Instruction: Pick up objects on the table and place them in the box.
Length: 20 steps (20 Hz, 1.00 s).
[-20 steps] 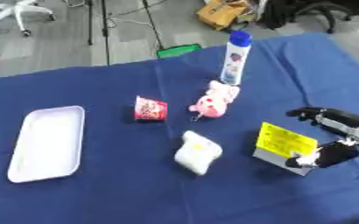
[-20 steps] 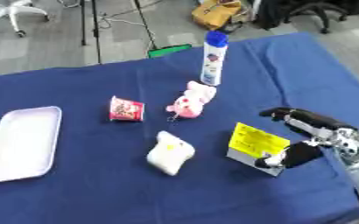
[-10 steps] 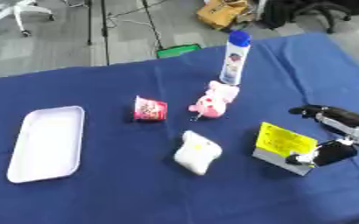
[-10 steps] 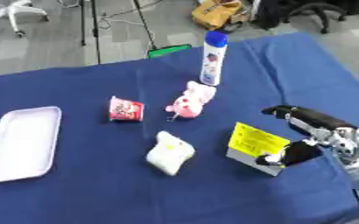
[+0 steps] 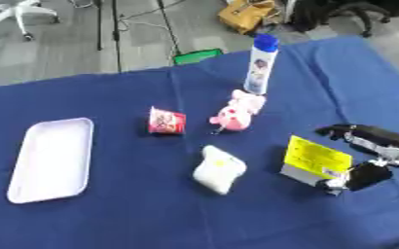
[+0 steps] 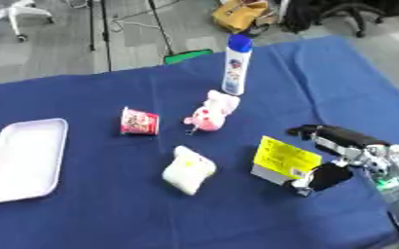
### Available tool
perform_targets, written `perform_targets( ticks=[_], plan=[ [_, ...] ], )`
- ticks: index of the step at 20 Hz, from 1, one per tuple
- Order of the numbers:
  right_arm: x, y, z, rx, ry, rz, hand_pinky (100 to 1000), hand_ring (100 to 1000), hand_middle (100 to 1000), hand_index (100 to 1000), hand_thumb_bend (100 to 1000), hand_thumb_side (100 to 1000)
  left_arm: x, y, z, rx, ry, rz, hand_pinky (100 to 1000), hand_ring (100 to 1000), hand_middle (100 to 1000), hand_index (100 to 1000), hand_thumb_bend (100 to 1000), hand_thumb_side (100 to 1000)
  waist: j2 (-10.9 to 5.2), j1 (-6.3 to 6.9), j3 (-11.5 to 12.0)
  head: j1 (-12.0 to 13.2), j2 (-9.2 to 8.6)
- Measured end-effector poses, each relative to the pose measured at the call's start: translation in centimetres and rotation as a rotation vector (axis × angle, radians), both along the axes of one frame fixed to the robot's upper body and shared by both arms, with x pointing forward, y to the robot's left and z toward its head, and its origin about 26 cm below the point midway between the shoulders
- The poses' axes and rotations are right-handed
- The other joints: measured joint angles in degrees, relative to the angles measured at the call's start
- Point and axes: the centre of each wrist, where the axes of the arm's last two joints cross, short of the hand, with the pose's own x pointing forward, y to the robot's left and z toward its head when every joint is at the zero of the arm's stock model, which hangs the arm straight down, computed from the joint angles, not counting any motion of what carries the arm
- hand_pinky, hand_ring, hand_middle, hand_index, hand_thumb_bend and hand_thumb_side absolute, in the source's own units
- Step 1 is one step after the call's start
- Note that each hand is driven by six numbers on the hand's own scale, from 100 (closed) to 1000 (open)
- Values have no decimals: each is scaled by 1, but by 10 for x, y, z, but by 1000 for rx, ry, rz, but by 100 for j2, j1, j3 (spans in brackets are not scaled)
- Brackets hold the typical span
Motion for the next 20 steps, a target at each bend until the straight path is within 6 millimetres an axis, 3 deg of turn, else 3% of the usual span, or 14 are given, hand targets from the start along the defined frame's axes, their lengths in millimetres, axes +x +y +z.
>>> perform_targets(
  ticks=[20],
  plan=[
    [14, -6, -19, 24, 69, -39, 831, 861, 881, 1000, 695, 409, 0, 0, 0, 2, -1, -3, 741, 775, 844, 866, 582, 792, 0, 0, 6, -9, 0]
  ],
)
